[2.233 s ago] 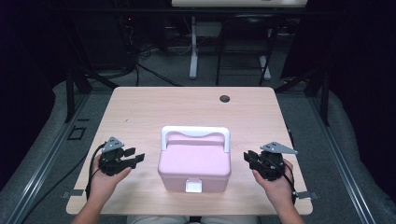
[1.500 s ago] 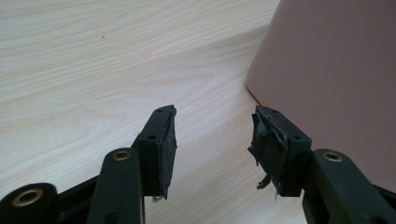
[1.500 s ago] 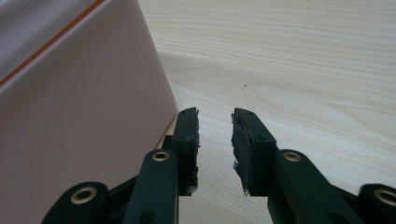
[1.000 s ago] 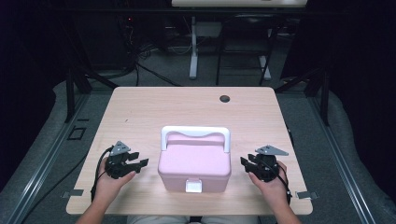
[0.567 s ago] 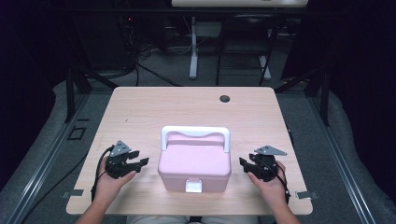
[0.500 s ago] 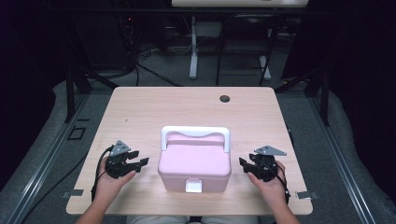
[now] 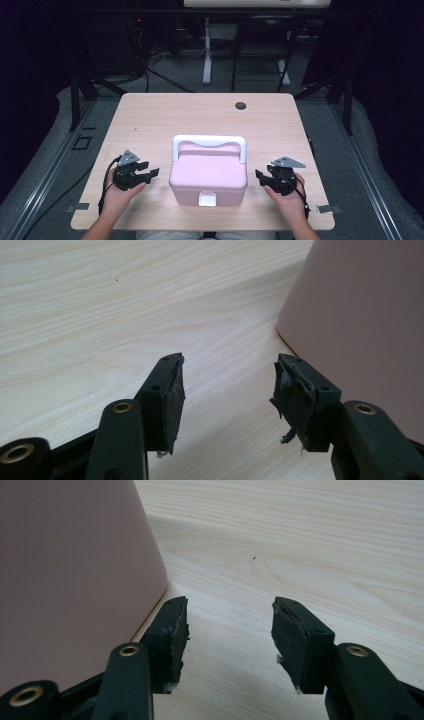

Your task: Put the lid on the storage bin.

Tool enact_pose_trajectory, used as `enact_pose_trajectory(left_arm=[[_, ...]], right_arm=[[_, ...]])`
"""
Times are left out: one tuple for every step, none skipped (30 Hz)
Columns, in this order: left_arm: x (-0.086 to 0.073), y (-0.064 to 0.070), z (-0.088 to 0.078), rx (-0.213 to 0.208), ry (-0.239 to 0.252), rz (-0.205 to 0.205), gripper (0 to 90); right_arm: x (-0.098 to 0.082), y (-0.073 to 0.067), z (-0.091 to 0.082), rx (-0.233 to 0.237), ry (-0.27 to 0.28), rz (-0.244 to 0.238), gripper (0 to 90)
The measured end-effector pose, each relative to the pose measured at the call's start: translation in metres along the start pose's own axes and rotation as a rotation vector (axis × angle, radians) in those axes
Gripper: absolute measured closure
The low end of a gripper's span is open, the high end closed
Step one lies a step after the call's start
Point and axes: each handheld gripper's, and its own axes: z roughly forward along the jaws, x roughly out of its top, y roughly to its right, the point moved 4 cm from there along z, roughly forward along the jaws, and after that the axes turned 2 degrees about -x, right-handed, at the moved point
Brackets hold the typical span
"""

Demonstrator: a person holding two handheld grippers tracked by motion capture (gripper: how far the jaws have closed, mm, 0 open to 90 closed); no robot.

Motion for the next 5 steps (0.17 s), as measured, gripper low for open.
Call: enact_pose_trajectory(left_arm=[[0.0005,0.0006,0.0006,-0.012,0.005,-0.005,45.4],[0.0005,0.0006,0.0006,-0.012,0.005,-0.005,45.4],[0.0013,0.0013,0.0005,-0.029,0.0,-0.011,45.4],[0.0013,0.0013,0.0005,-0.029,0.0,-0.011,45.4],[0.0016,0.0017,0.0018,-0.04,0.012,-0.02,45.4]], right_arm=[[-0.0002,0.0001,0.0,0.0,0.0,0.001,47.8],[-0.0002,0.0001,0.0,0.0,0.0,0.001,47.8],[0.0,0.0003,-0.0004,-0.002,0.001,-0.007,47.6],[0.0,0.0003,-0.0004,-0.002,0.001,-0.007,47.6],[0.0001,0.0001,-0.0007,-0.003,-0.004,-0.008,47.5]])
